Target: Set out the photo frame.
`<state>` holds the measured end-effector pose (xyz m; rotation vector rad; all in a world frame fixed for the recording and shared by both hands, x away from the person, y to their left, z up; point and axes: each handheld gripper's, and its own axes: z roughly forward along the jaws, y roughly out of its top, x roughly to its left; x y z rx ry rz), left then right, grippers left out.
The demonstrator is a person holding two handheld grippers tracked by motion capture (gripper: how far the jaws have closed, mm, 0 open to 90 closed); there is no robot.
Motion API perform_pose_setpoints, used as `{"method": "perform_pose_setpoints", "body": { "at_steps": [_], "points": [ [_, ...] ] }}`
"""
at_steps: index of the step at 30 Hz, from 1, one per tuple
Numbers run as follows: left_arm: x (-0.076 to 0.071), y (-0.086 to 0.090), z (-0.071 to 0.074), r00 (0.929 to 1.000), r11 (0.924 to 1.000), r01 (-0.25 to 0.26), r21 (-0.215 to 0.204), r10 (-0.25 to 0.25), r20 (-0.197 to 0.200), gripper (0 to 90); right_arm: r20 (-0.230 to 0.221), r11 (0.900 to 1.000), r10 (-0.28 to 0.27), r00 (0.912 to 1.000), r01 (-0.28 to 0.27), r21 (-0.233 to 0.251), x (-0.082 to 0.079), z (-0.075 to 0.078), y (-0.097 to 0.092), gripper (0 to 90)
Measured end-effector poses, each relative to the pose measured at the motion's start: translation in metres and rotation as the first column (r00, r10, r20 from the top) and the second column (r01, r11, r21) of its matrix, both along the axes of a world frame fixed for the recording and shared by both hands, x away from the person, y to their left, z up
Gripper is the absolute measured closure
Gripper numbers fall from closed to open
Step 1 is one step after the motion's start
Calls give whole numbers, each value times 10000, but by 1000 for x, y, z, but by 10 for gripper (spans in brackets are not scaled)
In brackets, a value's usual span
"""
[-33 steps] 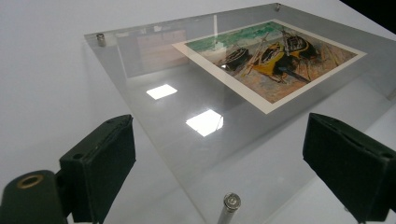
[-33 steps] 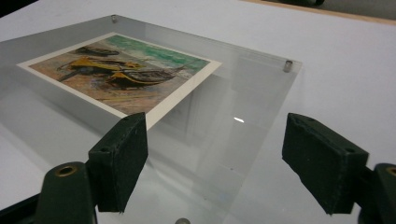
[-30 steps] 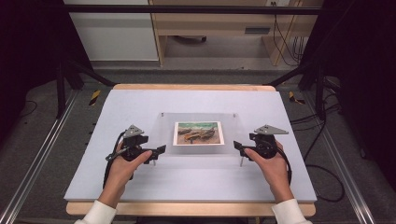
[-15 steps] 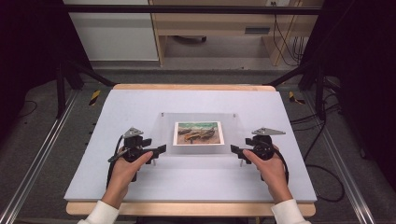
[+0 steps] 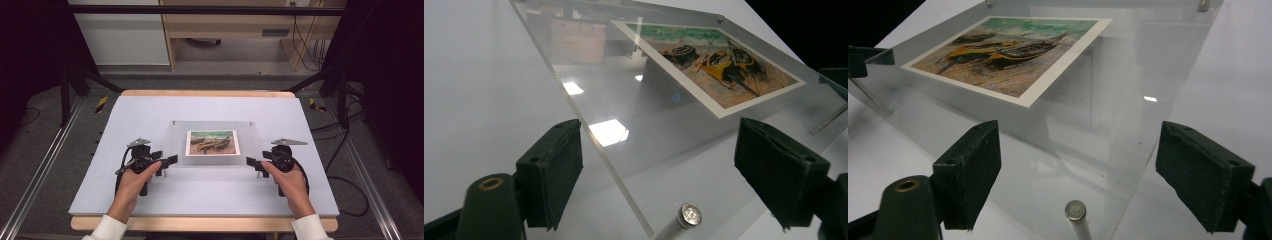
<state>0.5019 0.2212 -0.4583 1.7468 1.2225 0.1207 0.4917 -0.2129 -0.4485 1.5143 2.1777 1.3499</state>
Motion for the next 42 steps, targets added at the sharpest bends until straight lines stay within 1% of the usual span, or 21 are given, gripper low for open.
{"method": "perform_pose_setpoints", "body": {
  "at_steps": [2, 4, 5, 6, 8, 13, 14, 20, 22, 24, 31, 32, 35, 38, 40, 42],
  "points": [
    [0, 0, 0, 9999, 10000, 47, -82, -48, -118, 185, -86, 10000, 36, 10000, -35, 79, 0, -1, -1, 168],
    [1, 0, -2, 9994, 9993, 221, -293, -229, -270, 182, -185, 9997, 54, 9998, -50, 221, 0, -2, -2, 166],
    [1, 0, -2, 9994, 9993, 200, -318, -208, -272, 184, -261, 9995, 45, 9996, -37, 323, 1, -2, -2, 166],
    [1, 0, -1, 9997, 9996, 96, -267, -101, -214, 187, -384, 9991, 15, 9993, 1, 414, 1, -2, -3, 165],
    [1, 0, -1, 9998, 9997, 50, -246, -54, -184, 193, -418, 9990, 21, 9991, -1, 457, 1, -3, -3, 165],
    [1, 1, -2, 9998, 9996, 133, -269, -138, -176, 193, -512, 9983, 18, 9987, 12, 590, 2, -4, -4, 164],
    [1, 1, -2, 9997, 9995, 187, -241, -191, -170, 193, -606, 9977, 12, 9982, 29, 673, 1, -4, -4, 157],
    [1, 2, -1, 9995, 9994, 224, -269, -229, -195, 193, -659, 9977, 78, 9978, -33, 682, 1, -4, -5, 155],
    [1, 2, -1, 9995, 9993, 248, -277, -254, -209, 193, -839, 9962, 146, 9964, -73, 866, 0, -4, -5, 159],
    [1, 2, -2, 9991, 9990, 332, -303, -340, -250, 191, -878, 9941, 310, 9957, -216, 1065, 0, -6, -5, 160],
    [2, 3, -2, 9991, 9987, 376, -349, -383, -199, 193, -880, 9945, 179, 9960, -87, 1043, 2, -7, -4, 159],
    [3, 3, -2, 9991, 9987, 363, -344, -370, -191, 194, -816, 9948, 170, 9965, -87, 1014, 2, -7, -4, 159],
    [3, 3, -2, 9992, 9989, 368, -303, -373, -161, 203, -785, 9954, 125, 9968, -49, 960, 2, -7, -3, 161],
    [3, 2, -1, 9996, 9996, 180, -217, -184, -193, 218, -804, 9960, 84, 9967, -12, 897, 2, -6, -2, 172],
    [4, 2, 0, 9996, 9997, 198, -156, -201, -192, 219, -777, 9969, 123, 9969, -62, 782, 3, -5, -2, 173],
    [4, 1, 0, 9998, 9998, 164, -114, -164, -58, 226, -722, 9975, 44, 9974, 7, 707, 4, -4, -2, 178]
  ]
}}
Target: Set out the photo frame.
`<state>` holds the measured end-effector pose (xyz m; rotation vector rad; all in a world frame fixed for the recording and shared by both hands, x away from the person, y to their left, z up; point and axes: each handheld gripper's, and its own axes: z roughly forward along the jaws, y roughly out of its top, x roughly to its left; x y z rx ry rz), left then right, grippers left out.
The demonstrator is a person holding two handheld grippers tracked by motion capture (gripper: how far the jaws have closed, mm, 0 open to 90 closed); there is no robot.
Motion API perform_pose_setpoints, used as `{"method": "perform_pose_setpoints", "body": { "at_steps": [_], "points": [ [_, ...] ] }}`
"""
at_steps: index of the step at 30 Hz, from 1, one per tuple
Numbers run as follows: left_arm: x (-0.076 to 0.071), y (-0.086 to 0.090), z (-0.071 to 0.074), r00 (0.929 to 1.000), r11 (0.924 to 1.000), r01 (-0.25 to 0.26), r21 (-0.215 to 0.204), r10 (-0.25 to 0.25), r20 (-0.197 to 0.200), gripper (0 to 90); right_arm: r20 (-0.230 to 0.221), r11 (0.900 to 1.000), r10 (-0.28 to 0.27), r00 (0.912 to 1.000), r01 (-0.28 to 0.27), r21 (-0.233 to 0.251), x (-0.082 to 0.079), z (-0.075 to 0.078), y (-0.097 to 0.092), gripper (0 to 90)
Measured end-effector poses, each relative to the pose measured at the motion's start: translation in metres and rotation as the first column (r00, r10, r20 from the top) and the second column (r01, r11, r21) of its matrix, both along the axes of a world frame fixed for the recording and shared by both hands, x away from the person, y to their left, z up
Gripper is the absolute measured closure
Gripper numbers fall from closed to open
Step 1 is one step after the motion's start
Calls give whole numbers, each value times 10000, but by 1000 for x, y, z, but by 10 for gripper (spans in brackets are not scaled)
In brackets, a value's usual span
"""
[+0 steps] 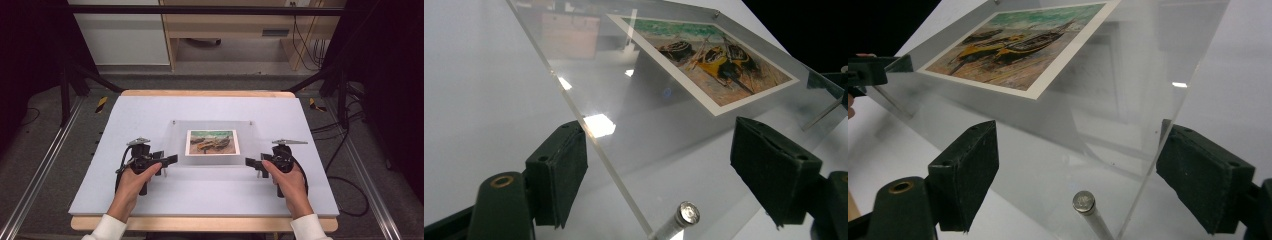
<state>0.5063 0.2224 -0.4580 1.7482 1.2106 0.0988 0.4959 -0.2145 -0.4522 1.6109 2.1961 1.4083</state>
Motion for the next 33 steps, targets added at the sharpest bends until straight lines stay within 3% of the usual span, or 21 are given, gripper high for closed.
{"method": "perform_pose_setpoints", "body": {
  "at_steps": [3, 5, 8, 10, 26, 33],
  "points": [
    [1, -1, 1, 9996, 9999, -104, 126, 101, 263, 251, 219, 9999, -52, 9997, 55, -139, 2, 1, 1, 178],
    [3, -2, 4, 9969, 9988, -316, 380, 288, 735, 267, 724, 9987, -103, 9973, 139, -492, 5, 3, 5, 183],
    [7, -5, 6, 9921, 9969, -556, 563, 488, 1156, 294, 1120, 9962, -188, 9935, 282, -827, 9, 5, 9, 193],
    [8, -7, 5, 9902, 9966, -605, 555, 529, 1294, 298, 1162, 9945, -298, 9928, 411, -958, 9, 6, 10, 194],
    [-4, -8, 9, 9852, 9936, -607, 954, 443, 1656, 335, 1804, 9889, -51, 9836, 318, -1450, -2, 6, 9, 216],
    [-8, -7, 10, 9839, 9933, -632, 970, 457, 1728, 359, 1863, 9862, -2, 9825, 310, -1627, -6, 7, 9, 232]
  ]
}}
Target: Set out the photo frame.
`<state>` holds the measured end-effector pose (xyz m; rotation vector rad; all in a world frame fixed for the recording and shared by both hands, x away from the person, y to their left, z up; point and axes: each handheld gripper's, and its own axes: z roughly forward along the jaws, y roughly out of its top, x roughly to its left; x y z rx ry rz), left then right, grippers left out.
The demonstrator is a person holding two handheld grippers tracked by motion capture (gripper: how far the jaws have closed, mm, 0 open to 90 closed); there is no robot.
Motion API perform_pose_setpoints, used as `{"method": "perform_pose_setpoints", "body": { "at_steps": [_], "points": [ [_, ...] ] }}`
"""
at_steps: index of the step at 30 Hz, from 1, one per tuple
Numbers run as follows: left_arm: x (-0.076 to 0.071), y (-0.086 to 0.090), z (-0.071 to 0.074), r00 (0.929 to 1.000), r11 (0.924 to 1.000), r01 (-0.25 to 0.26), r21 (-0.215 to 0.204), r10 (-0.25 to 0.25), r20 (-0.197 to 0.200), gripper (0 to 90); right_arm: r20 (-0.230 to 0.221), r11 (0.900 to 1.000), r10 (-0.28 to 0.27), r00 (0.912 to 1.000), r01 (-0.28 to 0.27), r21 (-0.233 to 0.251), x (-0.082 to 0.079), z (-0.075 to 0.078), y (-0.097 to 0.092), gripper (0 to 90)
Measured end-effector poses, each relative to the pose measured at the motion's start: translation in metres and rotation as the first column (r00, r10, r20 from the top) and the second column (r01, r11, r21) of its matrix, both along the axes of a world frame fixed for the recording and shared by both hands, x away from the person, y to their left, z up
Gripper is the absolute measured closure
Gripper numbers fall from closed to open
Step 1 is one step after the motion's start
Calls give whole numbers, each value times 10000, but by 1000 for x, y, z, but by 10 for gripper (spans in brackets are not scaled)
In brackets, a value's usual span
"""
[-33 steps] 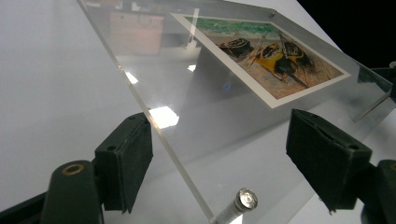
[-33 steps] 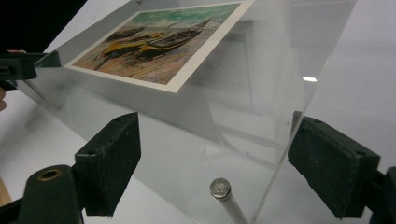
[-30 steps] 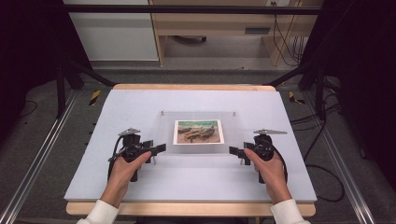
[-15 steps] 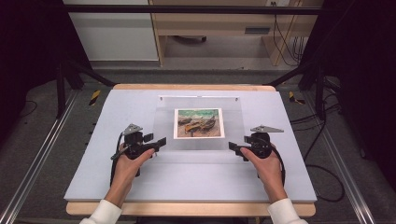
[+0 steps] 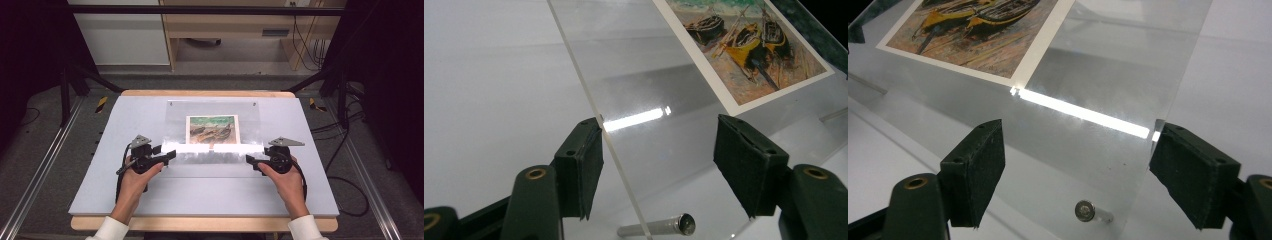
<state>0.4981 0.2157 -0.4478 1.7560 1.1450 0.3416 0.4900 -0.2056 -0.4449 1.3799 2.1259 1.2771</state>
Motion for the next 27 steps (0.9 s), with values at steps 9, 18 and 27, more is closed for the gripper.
{"method": "perform_pose_setpoints", "body": {
  "at_steps": [9, 18, 27],
  "points": [
    [-8, 0, 1, 9998, 9998, -45, 169, 42, 176, 392, 190, 9996, 37, 9998, -31, -294, -10, 1, 0, 272],
    [-17, 3, 4, 9996, 9991, -6, 420, -6, 297, 447, 423, 9975, 73, 9991, -44, -704, -22, 1, 0, 334],
    [-22, 2, 4, 9993, 9984, -129, 543, 110, 346, 456, 469, 9980, 38, 9989, -8, -633, -25, 1, -3, 377]
  ]
}}
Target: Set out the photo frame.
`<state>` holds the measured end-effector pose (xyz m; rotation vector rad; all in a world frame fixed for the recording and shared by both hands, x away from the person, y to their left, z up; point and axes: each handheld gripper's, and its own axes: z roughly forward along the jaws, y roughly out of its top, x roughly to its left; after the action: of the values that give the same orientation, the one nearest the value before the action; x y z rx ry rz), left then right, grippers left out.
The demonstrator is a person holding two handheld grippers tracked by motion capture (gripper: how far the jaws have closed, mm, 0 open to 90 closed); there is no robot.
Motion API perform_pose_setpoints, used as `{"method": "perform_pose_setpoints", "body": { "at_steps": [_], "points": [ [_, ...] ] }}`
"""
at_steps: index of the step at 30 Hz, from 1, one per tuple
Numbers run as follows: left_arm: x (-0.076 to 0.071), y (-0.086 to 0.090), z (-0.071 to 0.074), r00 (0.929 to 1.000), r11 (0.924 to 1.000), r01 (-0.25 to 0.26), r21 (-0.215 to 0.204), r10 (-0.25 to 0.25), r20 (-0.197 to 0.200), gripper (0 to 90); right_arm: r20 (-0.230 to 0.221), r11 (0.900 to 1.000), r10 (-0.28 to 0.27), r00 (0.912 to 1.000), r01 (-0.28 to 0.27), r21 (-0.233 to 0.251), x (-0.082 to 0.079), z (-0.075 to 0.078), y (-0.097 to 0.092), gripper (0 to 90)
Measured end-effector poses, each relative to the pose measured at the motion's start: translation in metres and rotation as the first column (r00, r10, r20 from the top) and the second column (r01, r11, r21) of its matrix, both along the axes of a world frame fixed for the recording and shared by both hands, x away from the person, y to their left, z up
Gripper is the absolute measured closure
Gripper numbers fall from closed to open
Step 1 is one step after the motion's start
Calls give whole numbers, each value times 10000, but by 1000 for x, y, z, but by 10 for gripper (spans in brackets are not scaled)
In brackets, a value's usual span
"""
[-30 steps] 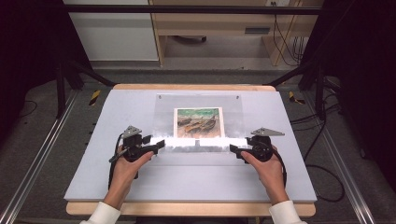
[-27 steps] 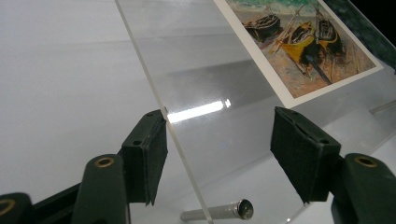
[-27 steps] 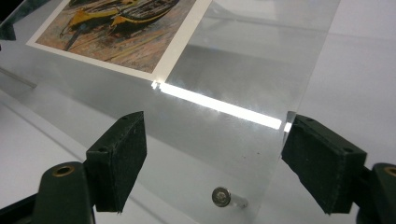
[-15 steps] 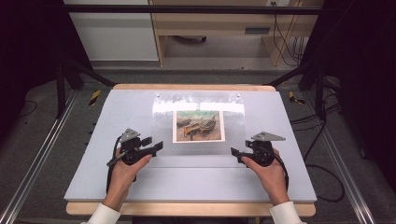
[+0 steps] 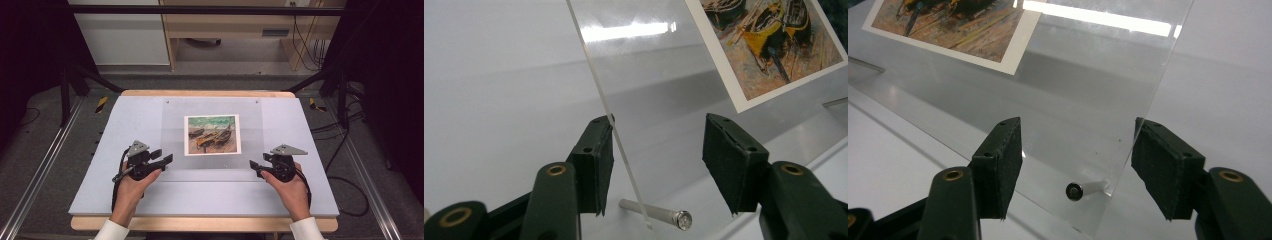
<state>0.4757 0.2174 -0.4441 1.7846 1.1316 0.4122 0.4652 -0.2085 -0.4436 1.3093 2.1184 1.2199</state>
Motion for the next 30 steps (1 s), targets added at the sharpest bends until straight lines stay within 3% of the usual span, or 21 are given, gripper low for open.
{"method": "perform_pose_setpoints", "body": {
  "at_steps": [30],
  "points": [
    [-4, 0, 2, 10000, 9999, -32, 161, 33, -88, 483, 10, 10000, -40, 10000, 40, -56, -4, 0, -1, 415]
  ]
}}
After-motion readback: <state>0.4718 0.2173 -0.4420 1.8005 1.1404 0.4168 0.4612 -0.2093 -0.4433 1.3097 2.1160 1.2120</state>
